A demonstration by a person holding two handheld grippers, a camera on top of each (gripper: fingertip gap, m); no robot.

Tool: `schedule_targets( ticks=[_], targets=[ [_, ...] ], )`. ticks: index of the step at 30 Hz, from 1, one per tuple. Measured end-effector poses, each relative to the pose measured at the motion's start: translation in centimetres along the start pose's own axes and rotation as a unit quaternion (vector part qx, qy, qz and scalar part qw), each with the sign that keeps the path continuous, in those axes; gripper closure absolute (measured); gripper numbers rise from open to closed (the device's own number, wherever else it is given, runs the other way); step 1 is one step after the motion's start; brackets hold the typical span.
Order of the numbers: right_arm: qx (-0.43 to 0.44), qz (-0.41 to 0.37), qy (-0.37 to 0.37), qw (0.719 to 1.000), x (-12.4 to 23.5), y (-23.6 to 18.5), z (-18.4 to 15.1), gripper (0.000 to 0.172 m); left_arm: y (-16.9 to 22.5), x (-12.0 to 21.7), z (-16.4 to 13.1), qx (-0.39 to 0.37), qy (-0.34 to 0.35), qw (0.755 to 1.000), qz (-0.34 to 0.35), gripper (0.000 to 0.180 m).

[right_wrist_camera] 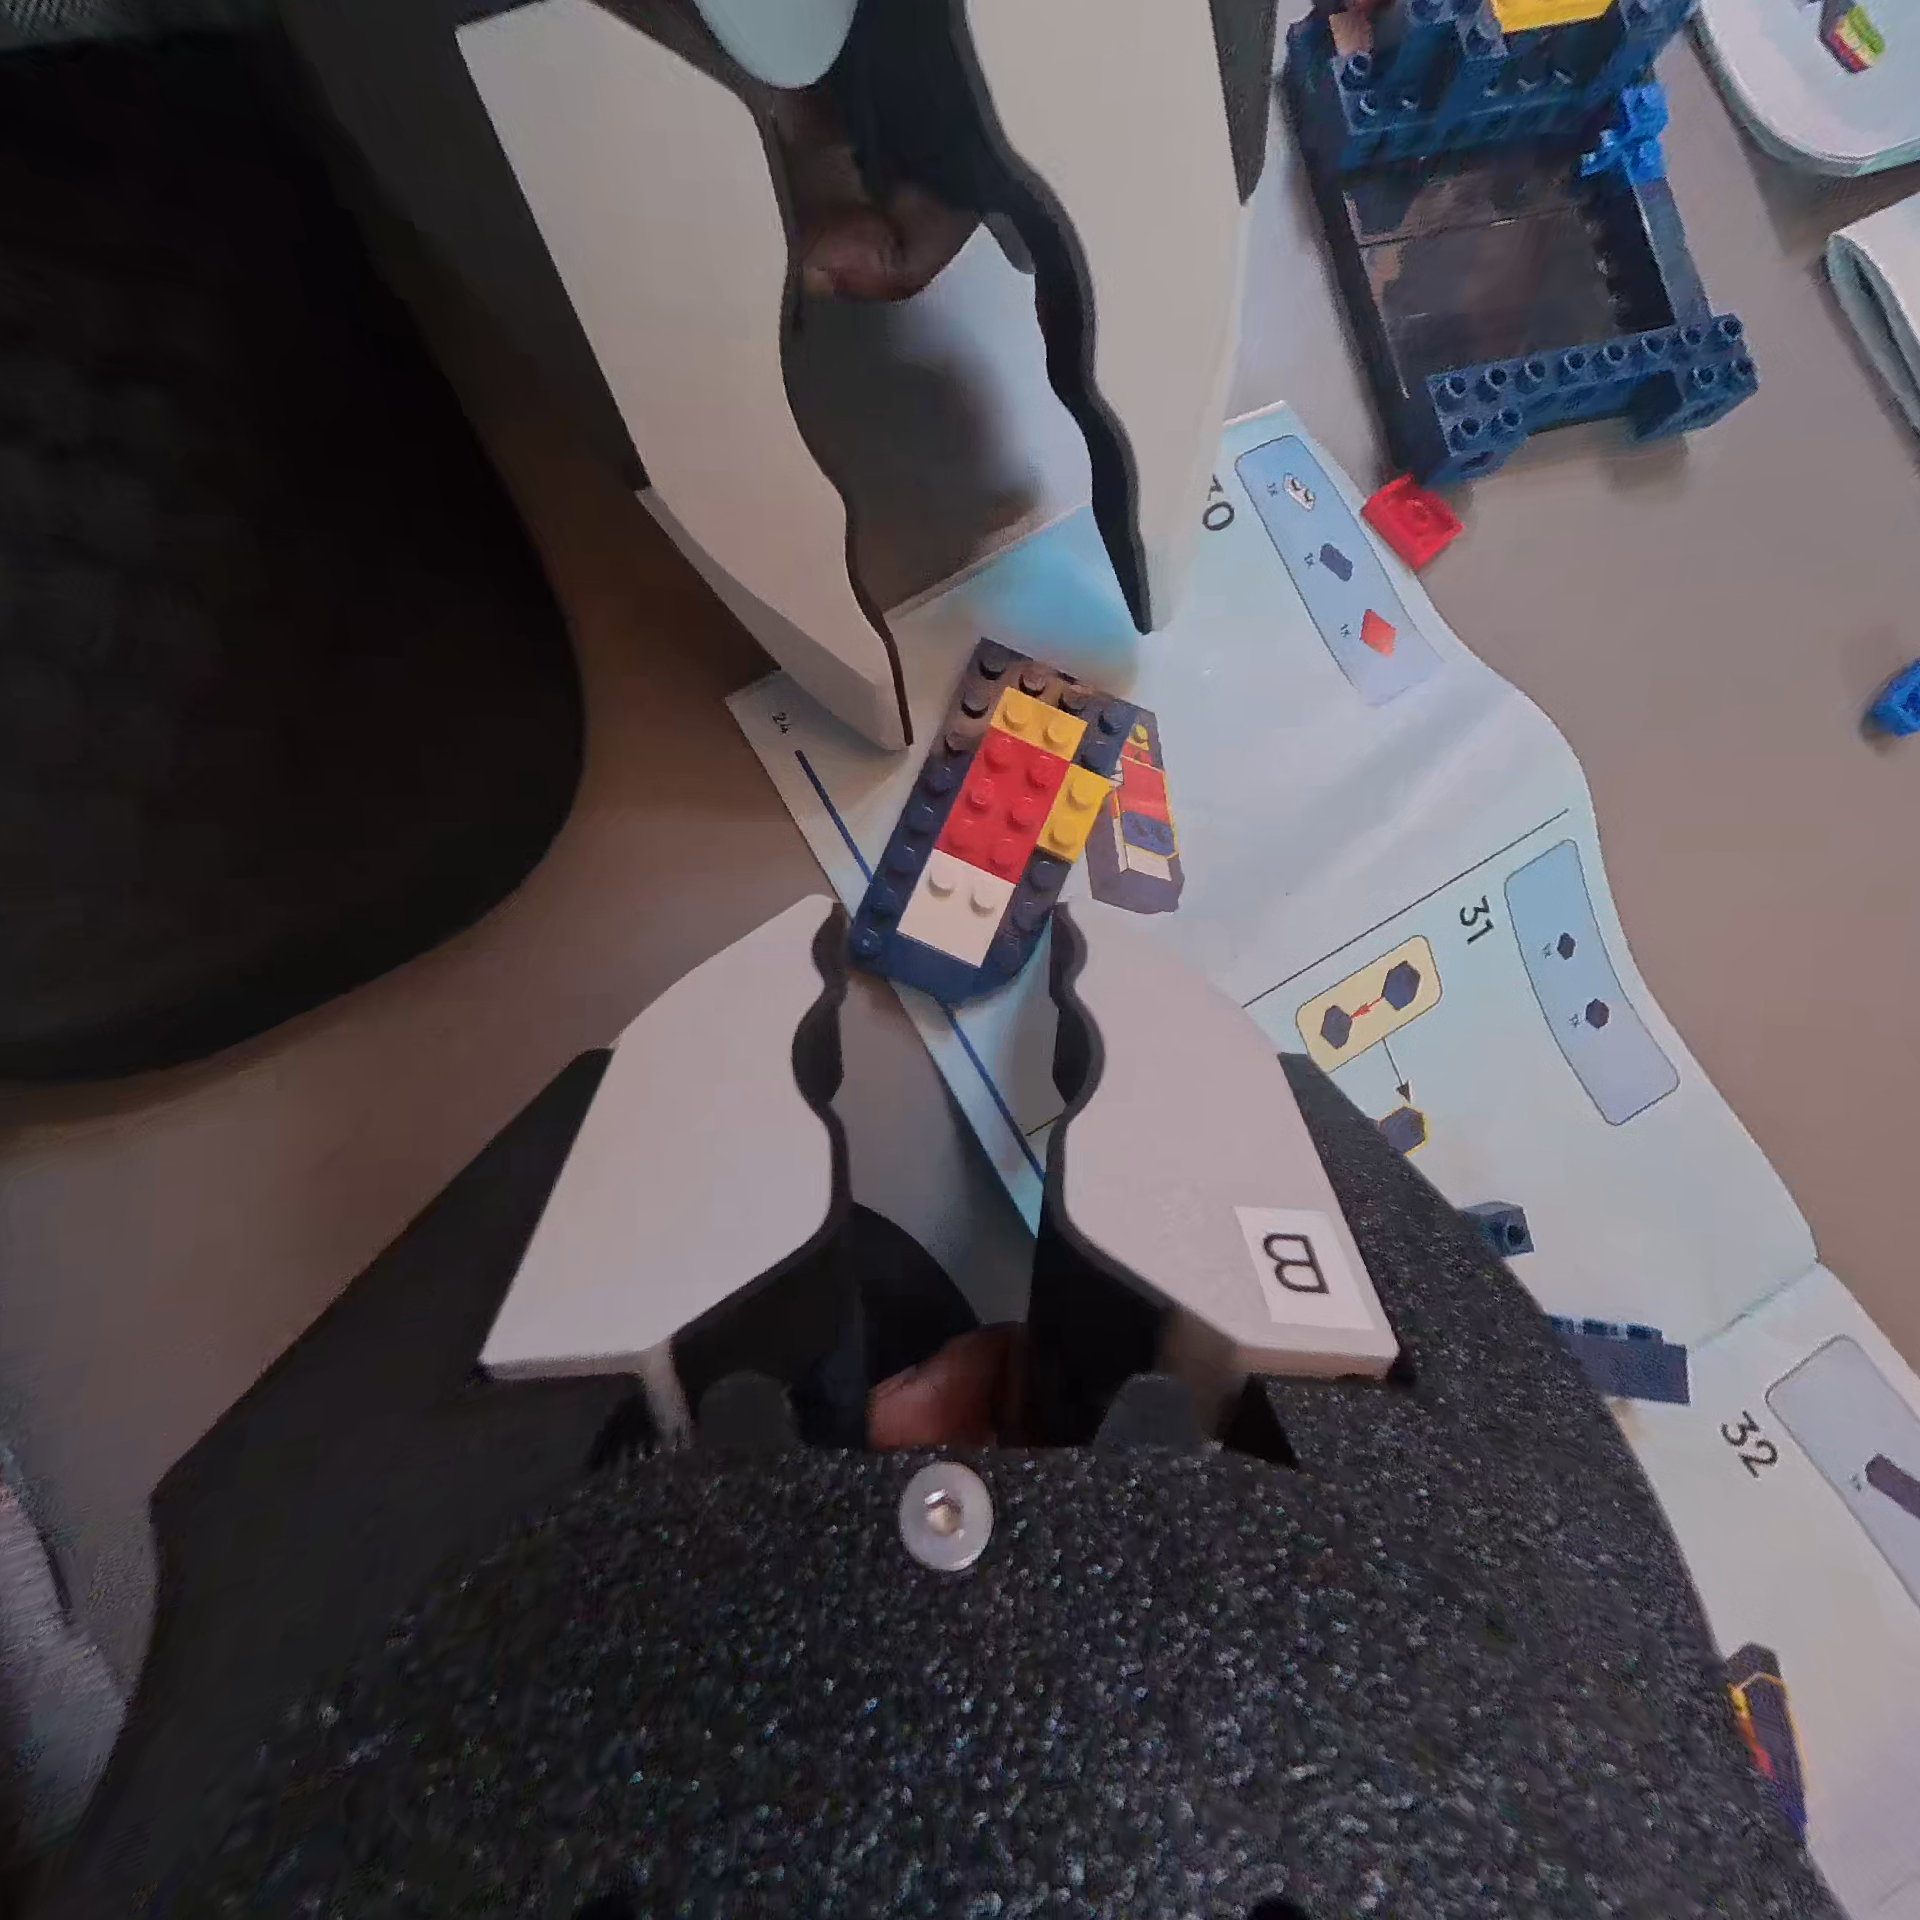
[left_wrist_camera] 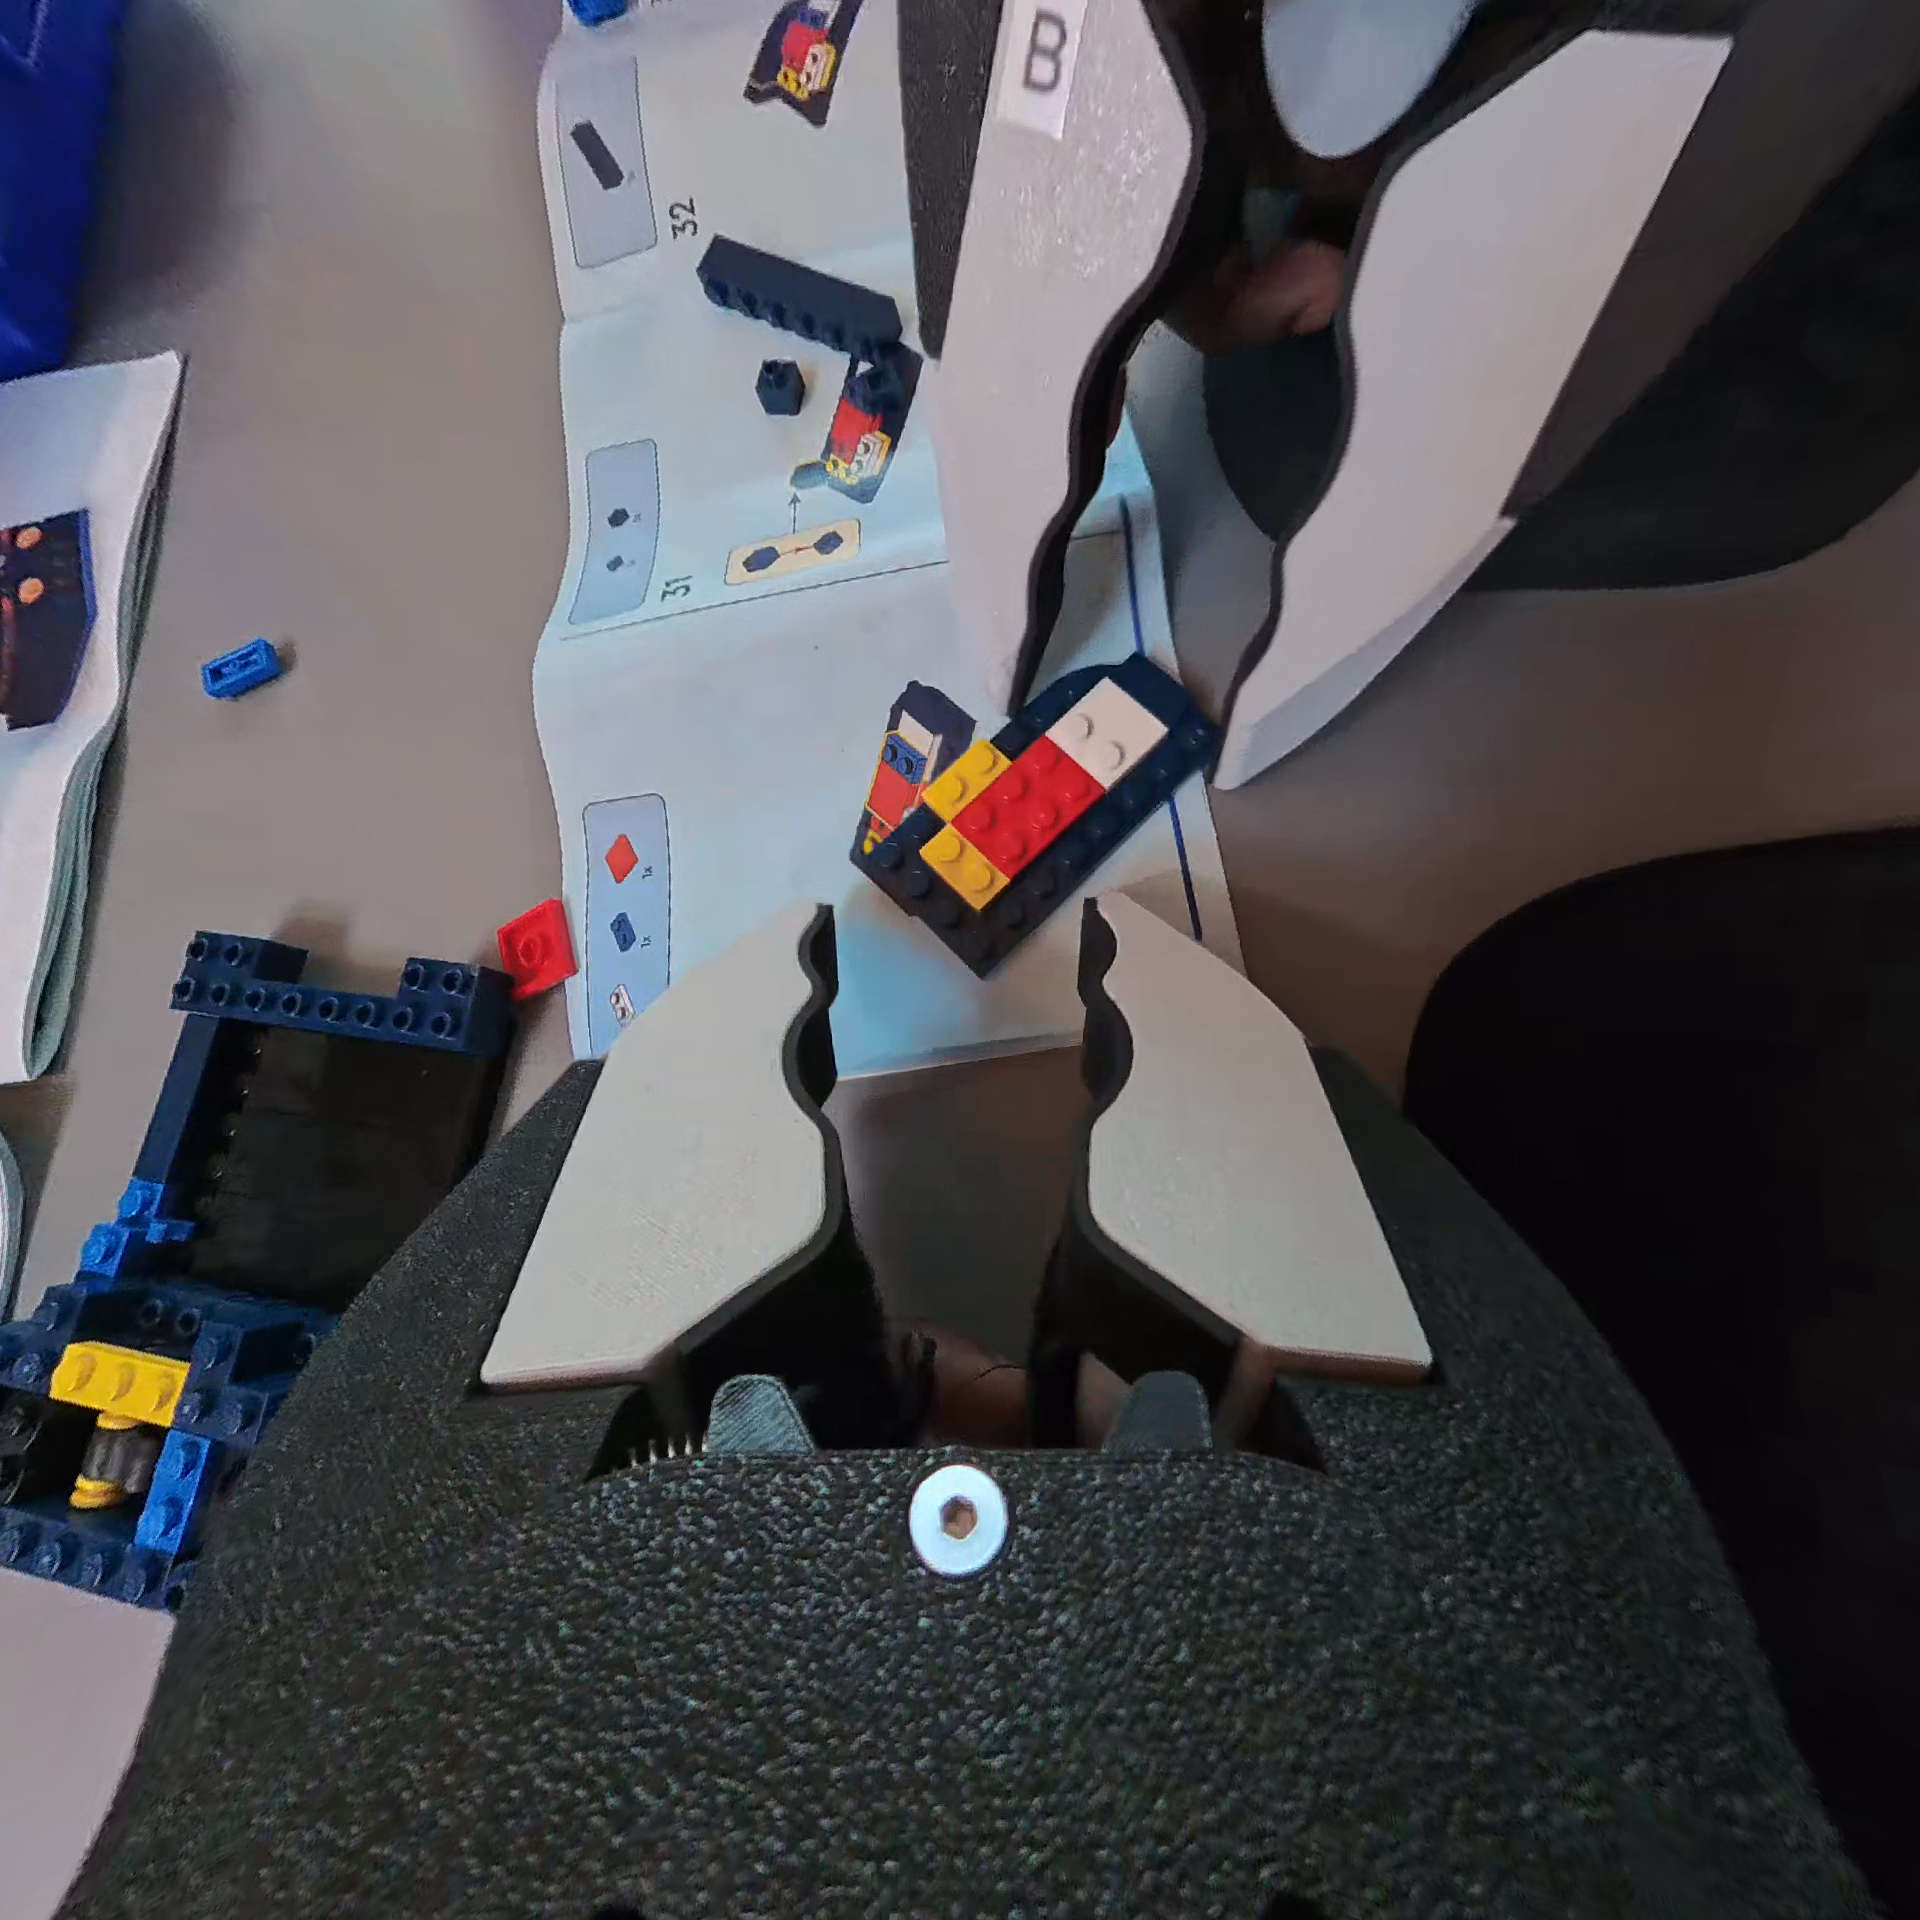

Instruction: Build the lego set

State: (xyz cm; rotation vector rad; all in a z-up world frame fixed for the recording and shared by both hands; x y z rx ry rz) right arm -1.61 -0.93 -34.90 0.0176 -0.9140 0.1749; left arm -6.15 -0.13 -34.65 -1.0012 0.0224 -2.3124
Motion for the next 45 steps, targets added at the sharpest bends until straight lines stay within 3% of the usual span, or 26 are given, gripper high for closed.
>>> schedule_targets(
  ticks=[9,14,19,22,24,27,30,34,38,41,45],
  targets=[
    [0.179,0.107,0.013,0.978,0.9,0.6,-0.2,0.136,0.3,0.1,-0.1,-0.001,0.007,1.000,-0.012,0.134],
    [0.106,0.126,0.011,0.986,0.5,0.7,-0.2,0.135,-0.5,0.1,-0.3,0.004,0.006,1.000,0.005,0.134],
    [0.062,0.180,0.031,0.981,1.1,-2.9,0.2,0.129,-1.7,-0.1,-0.4,0.002,0.003,0.999,0.048,0.137],
    [0.074,0.209,0.070,0.973,1.7,-4.2,1.0,0.128,-2.1,-0.2,-0.3,-0.008,0.000,0.998,0.067,0.138],
    [0.079,0.183,0.081,0.977,2.2,-2.6,1.3,0.128,-2.3,-0.1,-0.4,-0.008,-0.005,0.997,0.076,0.139],
    [0.053,0.150,0.040,0.986,2.4,0.5,0.1,0.130,-2.5,-0.2,-0.4,-0.002,-0.008,0.997,0.079,0.139],
    [0.039,0.205,0.008,0.978,1.7,-1.0,-1.0,0.131,-2.8,-0.5,-0.2,0.001,-0.006,0.996,0.094,0.140],
    [0.082,0.256,0.024,0.963,0.7,-4.6,-0.1,0.128,-2.6,-1.3,0.5,0.009,0.009,0.995,0.098,0.144],
    [0.101,0.240,0.056,0.964,1.8,-3.7,0.7,0.128,-2.8,-0.6,0.1,-0.009,-0.004,0.995,0.103,0.141],
    [0.105,0.171,0.053,0.978,2.3,-0.3,0.3,0.121,-1.4,0.5,-0.2,0.000,-0.004,0.999,0.042,0.136],
    [0.161,0.176,0.061,0.969,2.7,0.6,0.6,0.114,1.1,1.8,0.7,0.032,0.018,0.998,-0.058,0.123]
  ],
)
Point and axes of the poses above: each gripper's, where its closed fingertips meet, x back along the fingers, z out of its top, y = z × x across the jaws, the point moved 1 cm from there along x, back along the fingers, and after that the axes turned 9 degrees about z, right-handed, at the moved point
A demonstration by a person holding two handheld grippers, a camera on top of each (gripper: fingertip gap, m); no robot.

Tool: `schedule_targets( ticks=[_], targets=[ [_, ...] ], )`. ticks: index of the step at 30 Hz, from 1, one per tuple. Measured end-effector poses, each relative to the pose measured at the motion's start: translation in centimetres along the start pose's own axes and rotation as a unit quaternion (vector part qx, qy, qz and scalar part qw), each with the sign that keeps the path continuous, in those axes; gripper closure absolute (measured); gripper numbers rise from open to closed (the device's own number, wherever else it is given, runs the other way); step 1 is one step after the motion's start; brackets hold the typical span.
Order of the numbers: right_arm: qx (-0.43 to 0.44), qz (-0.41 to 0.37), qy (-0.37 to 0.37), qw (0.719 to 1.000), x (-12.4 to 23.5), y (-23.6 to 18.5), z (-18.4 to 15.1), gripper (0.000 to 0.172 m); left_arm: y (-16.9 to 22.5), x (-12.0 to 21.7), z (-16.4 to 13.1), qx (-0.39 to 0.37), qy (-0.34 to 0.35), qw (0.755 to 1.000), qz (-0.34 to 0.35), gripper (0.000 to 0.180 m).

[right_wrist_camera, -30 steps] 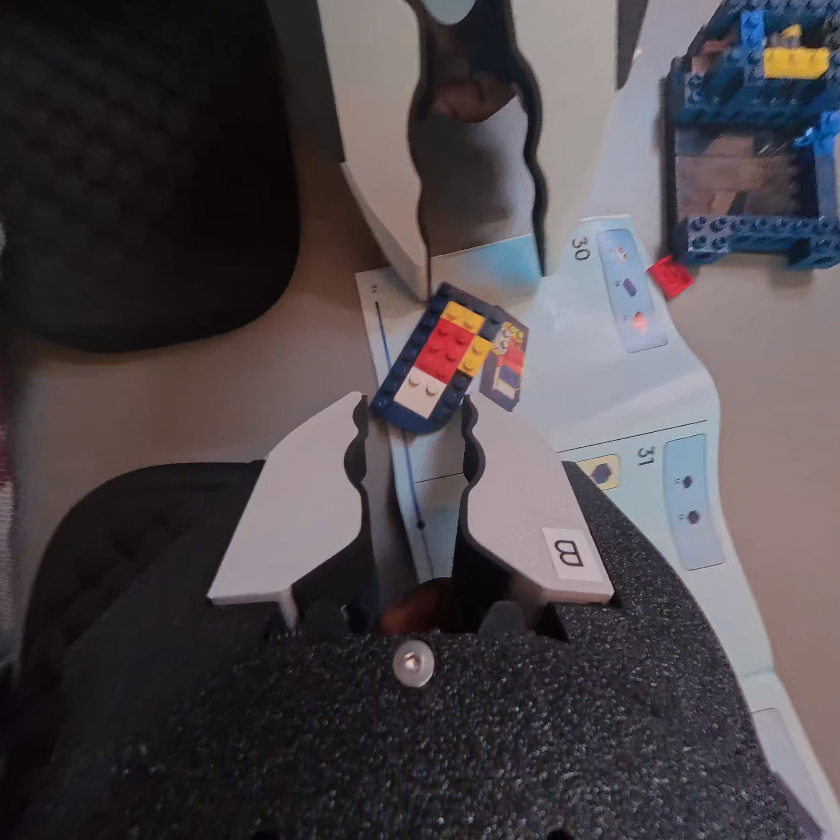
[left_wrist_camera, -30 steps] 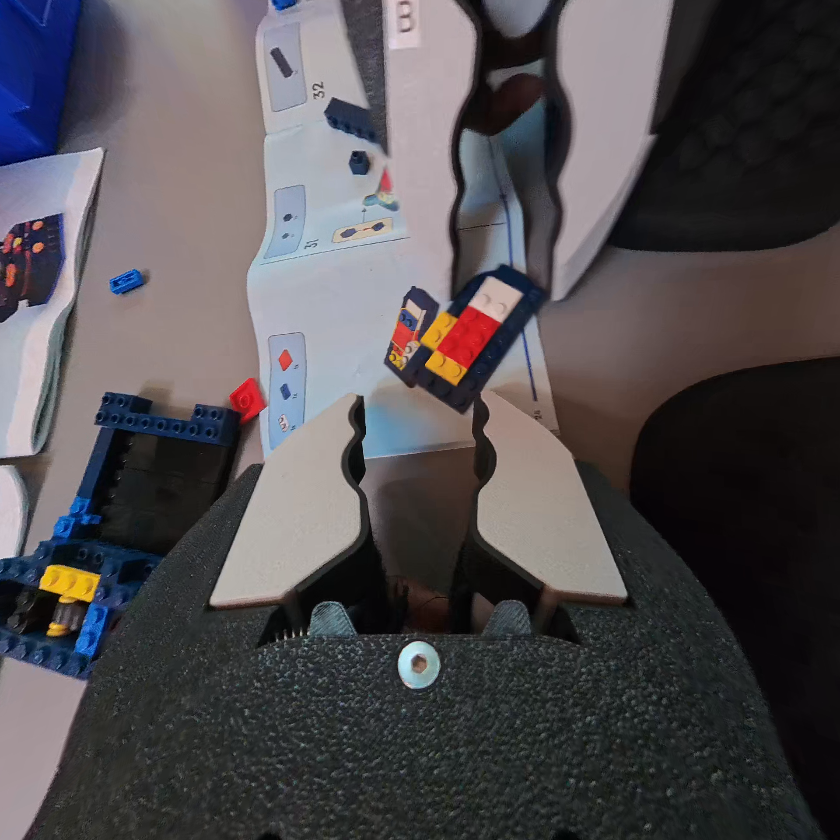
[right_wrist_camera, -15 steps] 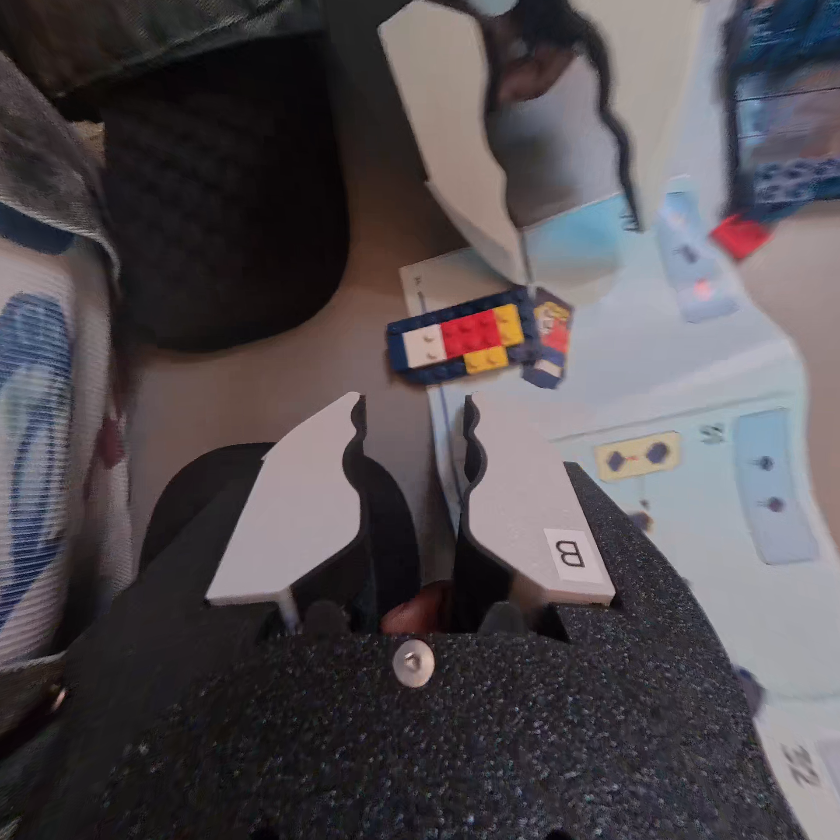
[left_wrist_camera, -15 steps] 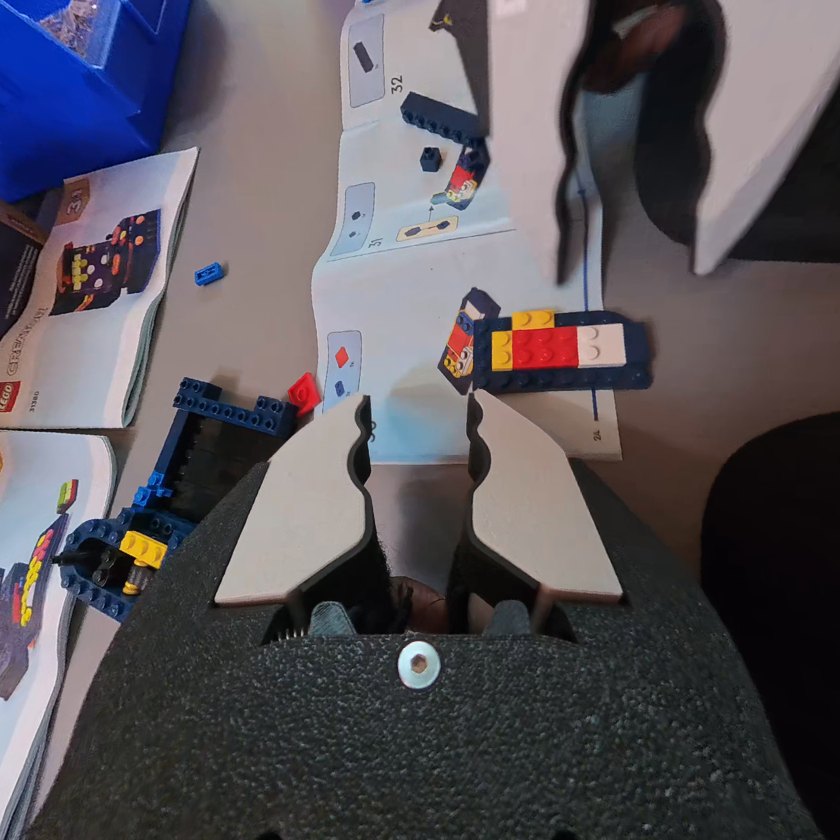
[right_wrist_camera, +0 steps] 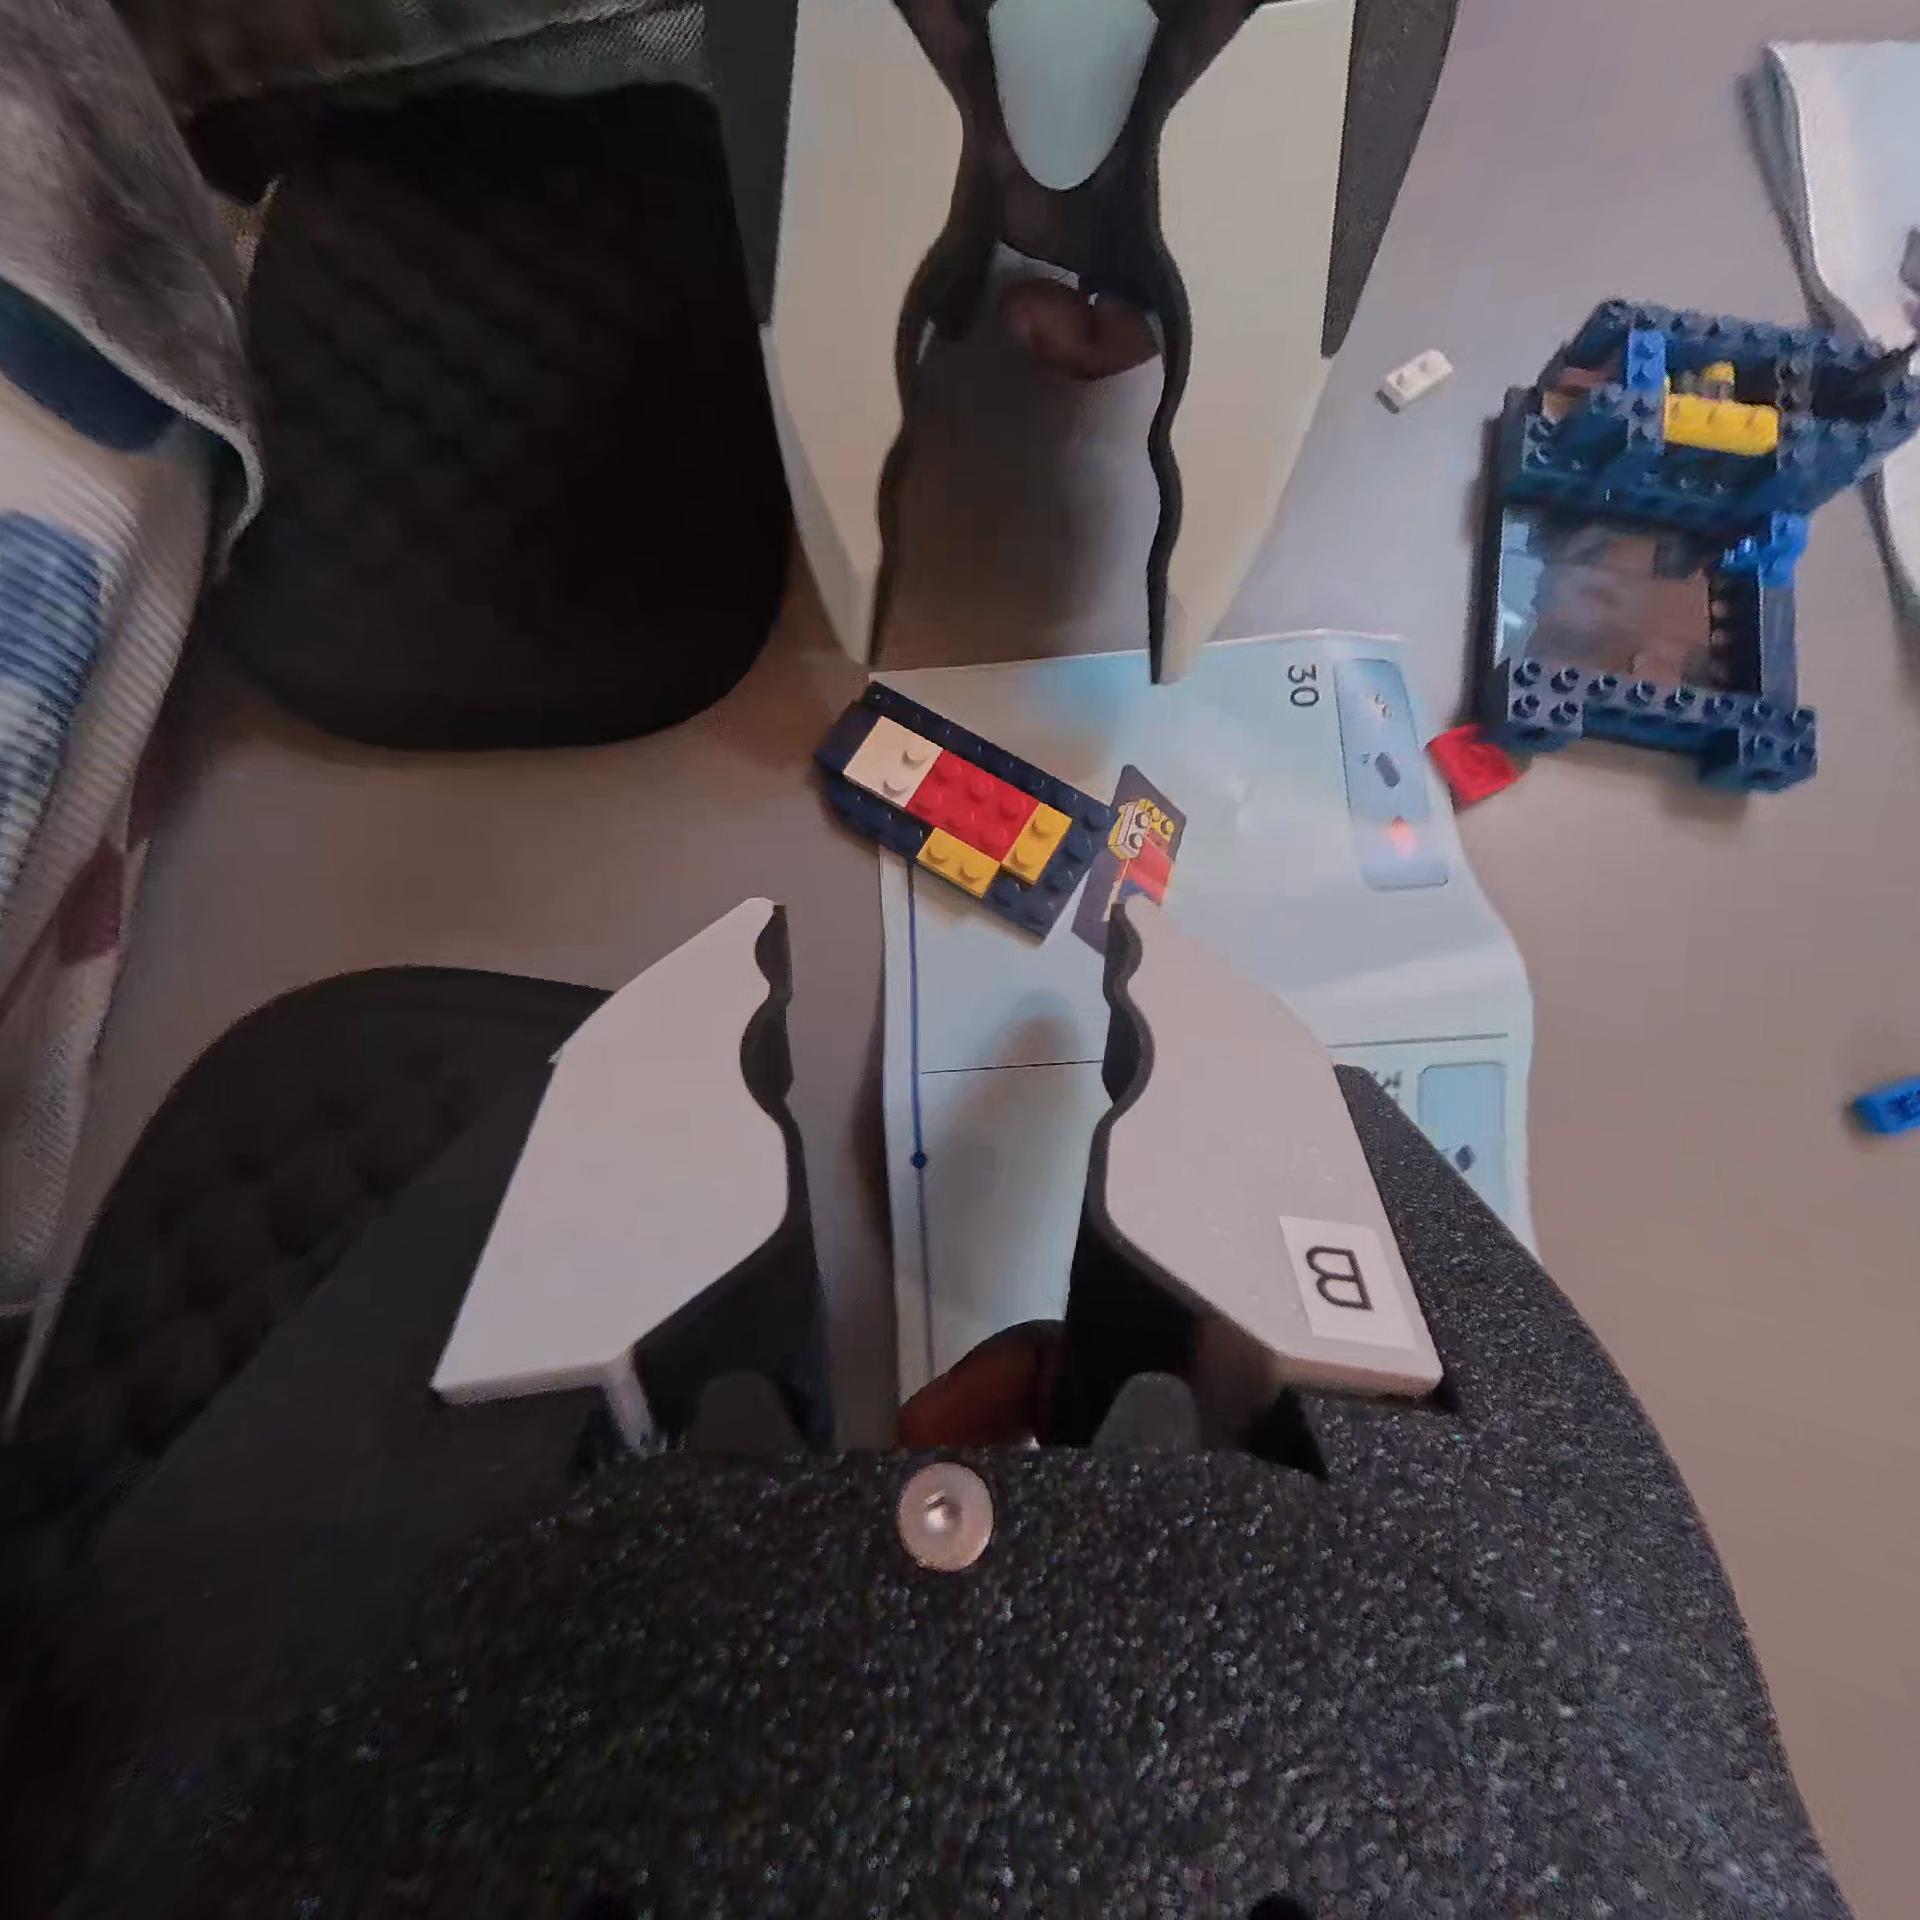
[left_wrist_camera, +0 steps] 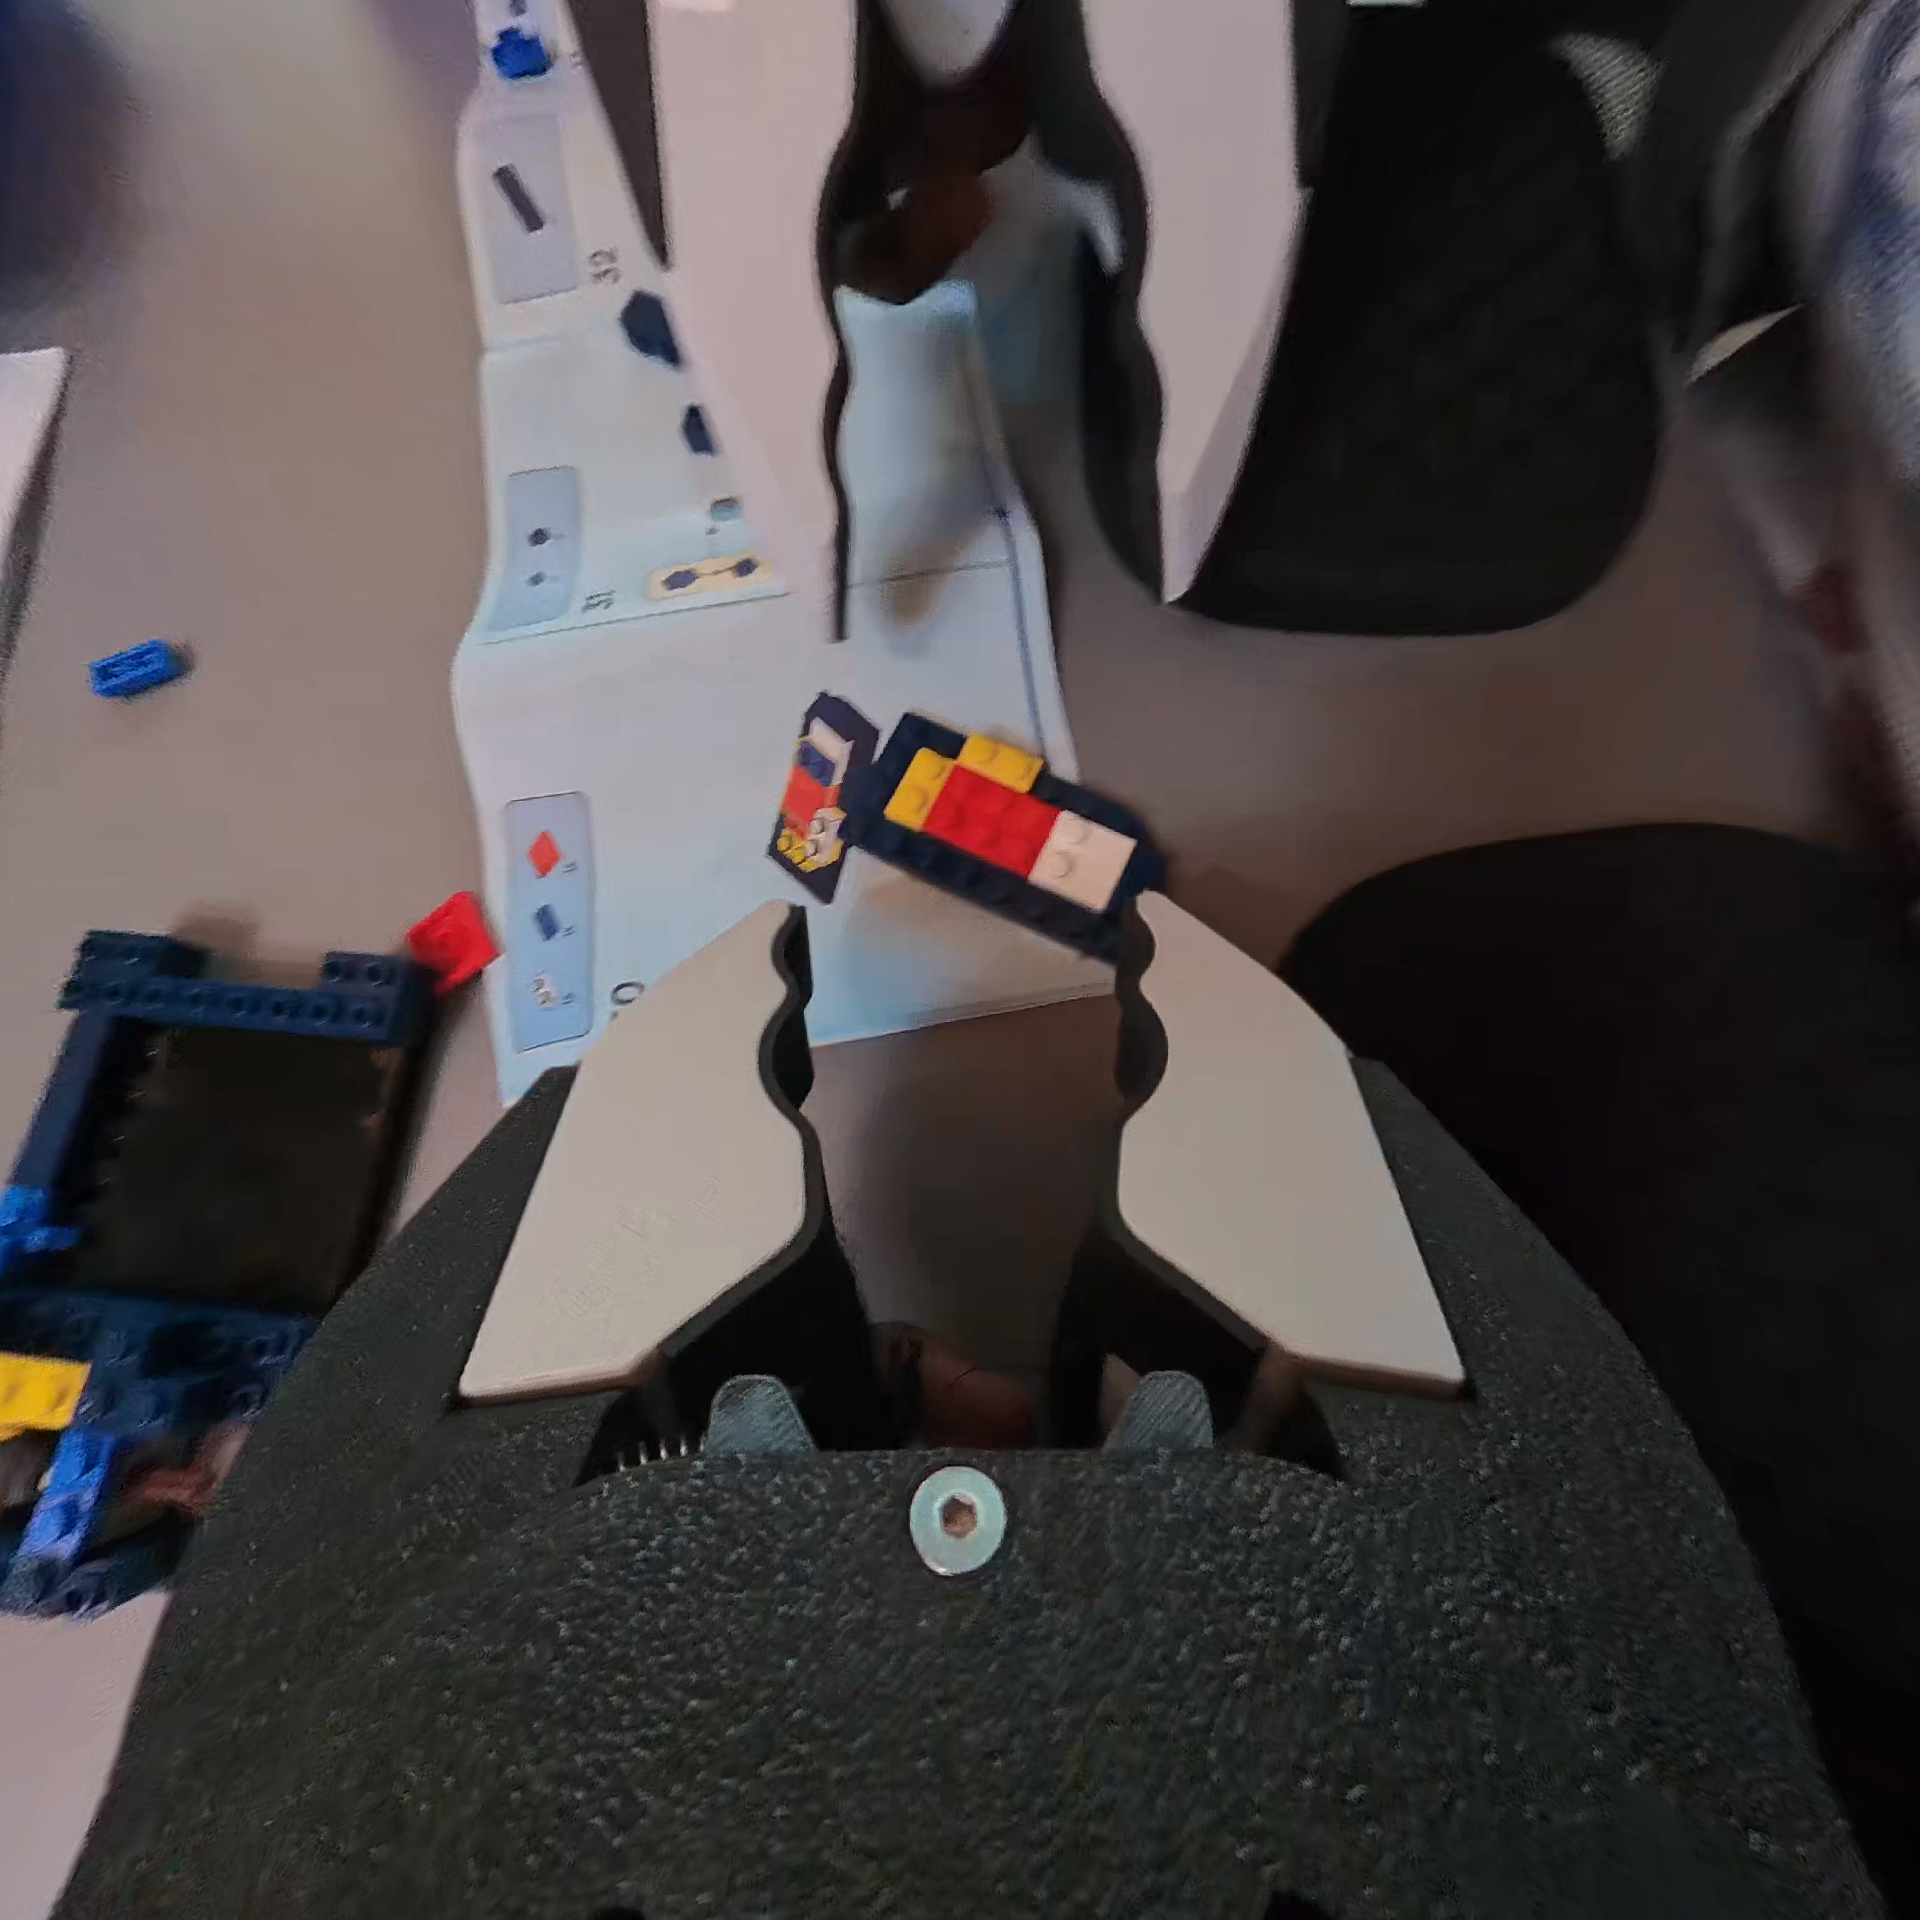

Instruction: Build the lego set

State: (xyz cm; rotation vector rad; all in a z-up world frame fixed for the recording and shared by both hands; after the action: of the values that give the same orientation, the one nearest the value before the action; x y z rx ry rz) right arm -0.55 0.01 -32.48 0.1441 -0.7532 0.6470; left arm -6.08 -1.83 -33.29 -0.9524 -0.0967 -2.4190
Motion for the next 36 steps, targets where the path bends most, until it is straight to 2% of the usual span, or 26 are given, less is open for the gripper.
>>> schedule_targets(
  ticks=[2,5,7,10,13,17,24,28,32,36],
  targets=[
    [0.036,0.009,-0.021,0.999,-0.1,0.6,0.1,0.113,1.0,0.0,0.4,0.004,0.005,1.000,-0.030,0.123],
    [0.081,0.045,-0.057,0.994,-0.7,1.3,-0.2,0.115,1.9,-0.6,-0.5,-0.016,-0.028,0.998,-0.047,0.130],
    [0.081,0.053,-0.079,0.992,-1.1,1.9,-0.6,0.116,2.2,-1.0,-1.1,-0.021,-0.045,0.997,-0.055,0.131],
    [0.060,0.061,-0.087,0.992,-1.5,1.6,-1.2,0.121,2.4,-1.3,-0.7,-0.023,-0.032,0.997,-0.060,0.133],
    [0.044,0.060,-0.081,0.994,-1.7,0.5,-1.6,0.124,1.9,-1.5,-0.7,-0.028,-0.027,0.998,-0.045,0.136],
    [0.025,0.057,-0.069,0.996,-1.6,-1.2,-1.8,0.123,1.6,-1.3,-1.0,-0.035,-0.034,0.998,-0.037,0.129],
    [0.006,0.083,-0.048,0.995,-1.2,-2.7,-1.3,0.130,-0.2,-0.3,-1.5,-0.024,-0.034,0.999,0.009,0.138],
    [0.016,0.069,-0.051,0.996,-1.0,-2.4,-1.2,0.130,-0.2,-0.3,-1.7,-0.025,-0.037,0.999,0.010,0.138],
    [0.038,0.014,-0.007,0.999,-0.4,-0.5,0.0,0.128,0.1,-0.3,-1.7,-0.029,-0.038,0.999,0.002,0.142],
    [0.057,0.015,0.001,0.998,-1.4,0.3,0.0,0.123,0.4,-0.2,-1.7,-0.026,-0.034,0.999,-0.010,0.146]
  ],
)
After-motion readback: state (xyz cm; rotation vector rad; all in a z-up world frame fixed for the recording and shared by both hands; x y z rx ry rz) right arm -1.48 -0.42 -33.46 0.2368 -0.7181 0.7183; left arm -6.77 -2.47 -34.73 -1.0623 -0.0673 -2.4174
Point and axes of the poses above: each gripper's, where its closed fingertips meet, x back along the fingers, z out of its top, y = z × x across the jaws, the point moved 1 cm from there along x, back along the fingers, and after that the axes turned 9 degrees about z, right-handed, at the moved point
